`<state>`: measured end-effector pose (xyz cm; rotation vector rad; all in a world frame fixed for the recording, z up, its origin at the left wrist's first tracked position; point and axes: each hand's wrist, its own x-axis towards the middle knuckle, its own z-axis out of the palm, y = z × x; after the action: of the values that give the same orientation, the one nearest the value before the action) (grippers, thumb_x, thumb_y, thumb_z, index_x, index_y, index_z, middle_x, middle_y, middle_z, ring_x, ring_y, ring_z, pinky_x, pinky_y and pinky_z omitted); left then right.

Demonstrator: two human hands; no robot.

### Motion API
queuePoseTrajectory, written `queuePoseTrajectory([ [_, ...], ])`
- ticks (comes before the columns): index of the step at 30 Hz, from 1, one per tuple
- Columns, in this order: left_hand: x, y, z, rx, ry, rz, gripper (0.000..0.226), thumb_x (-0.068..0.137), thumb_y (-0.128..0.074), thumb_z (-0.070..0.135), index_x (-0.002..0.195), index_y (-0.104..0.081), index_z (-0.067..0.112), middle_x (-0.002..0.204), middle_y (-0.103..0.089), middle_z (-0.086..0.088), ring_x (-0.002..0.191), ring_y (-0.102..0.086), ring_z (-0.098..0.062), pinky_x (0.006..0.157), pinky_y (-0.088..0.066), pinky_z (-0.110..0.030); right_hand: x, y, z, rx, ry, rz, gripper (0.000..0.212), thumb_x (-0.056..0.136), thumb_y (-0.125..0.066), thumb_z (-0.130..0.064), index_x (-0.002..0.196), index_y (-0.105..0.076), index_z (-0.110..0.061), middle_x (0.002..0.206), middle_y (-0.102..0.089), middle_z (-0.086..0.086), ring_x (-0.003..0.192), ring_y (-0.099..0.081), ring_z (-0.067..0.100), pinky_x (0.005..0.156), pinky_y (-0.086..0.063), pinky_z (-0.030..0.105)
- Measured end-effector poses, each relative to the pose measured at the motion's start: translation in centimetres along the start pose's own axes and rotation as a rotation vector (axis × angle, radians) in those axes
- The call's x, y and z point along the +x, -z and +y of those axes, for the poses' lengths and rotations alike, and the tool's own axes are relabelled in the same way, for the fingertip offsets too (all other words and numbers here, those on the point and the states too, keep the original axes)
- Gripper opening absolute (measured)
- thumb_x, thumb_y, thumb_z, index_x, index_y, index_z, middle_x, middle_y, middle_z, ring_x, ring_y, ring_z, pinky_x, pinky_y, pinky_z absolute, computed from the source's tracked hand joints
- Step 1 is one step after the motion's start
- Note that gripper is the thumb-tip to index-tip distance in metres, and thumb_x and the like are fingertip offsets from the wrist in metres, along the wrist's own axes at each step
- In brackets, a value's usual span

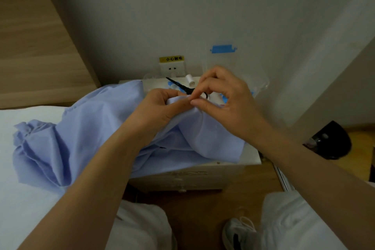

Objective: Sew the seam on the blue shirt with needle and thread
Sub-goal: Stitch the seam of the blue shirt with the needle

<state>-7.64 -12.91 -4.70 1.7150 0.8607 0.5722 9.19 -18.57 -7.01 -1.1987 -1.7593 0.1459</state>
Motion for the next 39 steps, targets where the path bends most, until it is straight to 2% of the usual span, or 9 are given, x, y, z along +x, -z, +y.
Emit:
queuePoseTrajectory([
  [5,-0.1,-0.3,-0.2,0.042,-0.044,0.044,0.017,0.093,-0.058,0.021,0.080,-0.068,0.019,0.066,-0.069,0.011,0.067,-0.063,0.003,0.062,-0.046,-0.010,0.0,-0.7,-0.5,-0.070,0.167,0.011,0.013,0.088,-0.065,-0.018,0.087,-0.071,-0.007,0.092,-0.062,0.008,0.090,-0.054,0.019,0.082,-0.044,0.035],
  [8,0.0,-0.3,-0.3,-0.091,0.014,0.166,0.021,0.096,-0.053,0.013,0.080,-0.066,0.010,0.061,-0.067,0.005,0.063,-0.063,-0.004,0.060,-0.050,-0.017,-0.3,-1.2,-1.6,0.195,0.085,-0.154,0.006,0.089,-0.065,-0.010,0.090,-0.068,-0.005,0.090,-0.065,0.000,0.089,-0.060,0.013,0.085,-0.047,0.028],
  [12,0.5,0.1,-0.9,-0.138,0.106,0.235,0.017,0.094,-0.058,0.024,0.087,-0.071,0.016,0.079,-0.074,-0.004,0.077,-0.068,-0.015,0.072,-0.056,-0.028,-0.7,-0.4,-2.0,0.763,-0.368,-0.687,0.006,0.096,-0.052,-0.001,0.099,-0.057,-0.004,0.088,-0.071,0.008,0.088,-0.070,0.019,0.087,-0.052,0.027],
  [16,1.0,0.3,-1.3,-0.067,0.125,0.315,0.014,0.091,-0.062,0.034,0.082,-0.071,0.029,0.079,-0.073,0.007,0.077,-0.064,-0.005,0.068,-0.051,-0.017,-0.6,0.4,-2.1,0.988,-0.441,-1.462,0.020,0.098,-0.040,0.005,0.098,-0.052,-0.011,0.085,-0.068,0.005,0.080,-0.067,0.022,0.081,-0.052,0.033],
  [18,1.0,0.3,-1.2,-0.084,0.143,0.328,0.015,0.090,-0.062,0.034,0.080,-0.072,0.029,0.074,-0.072,0.010,0.074,-0.064,-0.005,0.068,-0.051,-0.019,-0.7,0.7,-2.5,1.067,-0.459,-1.645,0.022,0.096,-0.036,0.006,0.098,-0.051,-0.011,0.081,-0.066,0.005,0.074,-0.065,0.018,0.077,-0.053,0.035],
  [20,1.0,0.3,-1.2,-0.094,0.144,0.322,0.015,0.090,-0.062,0.033,0.080,-0.072,0.027,0.074,-0.072,0.006,0.076,-0.064,-0.010,0.071,-0.052,-0.025,-0.7,1.2,-2.6,1.032,-0.475,-1.467,0.023,0.098,-0.036,0.002,0.098,-0.052,-0.015,0.073,-0.062,-0.003,0.067,-0.062,0.012,0.072,-0.054,0.032],
  [24,0.8,0.2,-1.1,-0.178,0.134,0.256,0.016,0.092,-0.060,0.027,0.088,-0.073,0.018,0.086,-0.074,-0.007,0.083,-0.067,-0.016,0.078,-0.053,-0.032,0.0,0.5,-2.4,0.583,-0.542,-0.397,0.008,0.100,-0.048,-0.012,0.096,-0.055,-0.013,0.054,-0.046,-0.008,0.047,-0.040,0.003,0.049,-0.038,0.013],
  [26,0.8,0.2,-1.1,-0.174,0.123,0.238,0.015,0.092,-0.060,0.027,0.088,-0.073,0.020,0.088,-0.075,-0.004,0.087,-0.068,-0.015,0.076,-0.053,-0.029,0.2,-0.3,-1.8,0.445,-0.543,-0.083,0.013,0.093,-0.062,-0.020,0.092,-0.059,-0.008,0.052,-0.042,0.002,0.045,-0.035,0.006,0.047,-0.032,0.015],
  [39,0.8,-0.3,-0.7,-0.272,0.147,0.230,0.017,0.089,-0.063,0.019,0.077,-0.074,0.020,0.079,-0.074,0.003,0.081,-0.068,-0.008,0.072,-0.054,-0.021,-0.3,-0.9,-1.0,0.104,-0.345,0.116,0.014,0.088,-0.069,-0.016,0.075,-0.067,-0.013,0.043,-0.042,-0.016,0.043,-0.039,0.006,0.052,-0.031,0.012],
])
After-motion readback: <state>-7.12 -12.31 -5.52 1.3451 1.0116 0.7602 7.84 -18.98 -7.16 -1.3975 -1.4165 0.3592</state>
